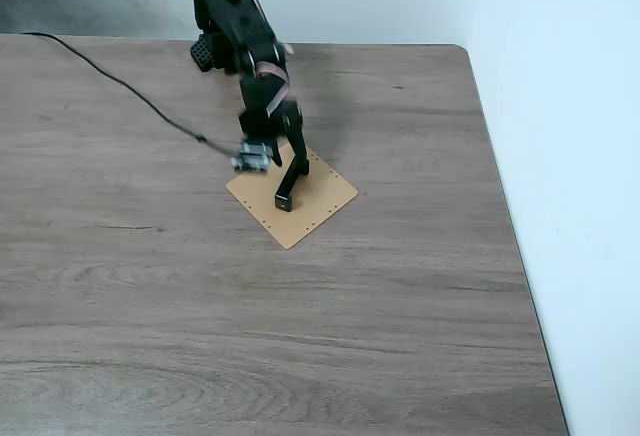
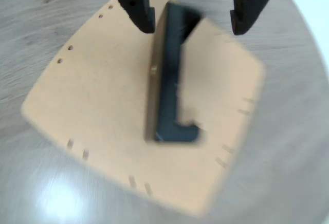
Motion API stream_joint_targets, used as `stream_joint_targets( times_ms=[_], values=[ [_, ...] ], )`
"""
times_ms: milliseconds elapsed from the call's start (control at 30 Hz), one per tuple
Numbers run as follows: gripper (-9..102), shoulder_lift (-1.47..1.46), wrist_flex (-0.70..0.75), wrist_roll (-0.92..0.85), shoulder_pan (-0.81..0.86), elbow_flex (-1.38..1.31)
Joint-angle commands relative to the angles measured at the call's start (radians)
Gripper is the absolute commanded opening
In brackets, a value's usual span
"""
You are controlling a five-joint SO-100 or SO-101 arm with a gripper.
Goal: Grasp a black block and then place it on the board.
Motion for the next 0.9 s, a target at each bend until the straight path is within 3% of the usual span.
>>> stream_joint_targets(
  times_ms=[0,100,233,333,467,700,867],
  values=[
    [17,0.199,0.005,-0.043,0.035,0.018],
    [0,0.344,-0.035,-0.032,0.095,0.104],
    [0,0.531,-0.123,0.074,0.184,0.327],
    [0,0.653,-0.176,0.265,0.230,0.497],
    [0,0.822,-0.124,0.459,0.285,0.663],
    [0,1.120,-0.080,0.488,0.305,0.951],
    [0,1.358,-0.129,0.678,0.348,1.183]
  ],
)
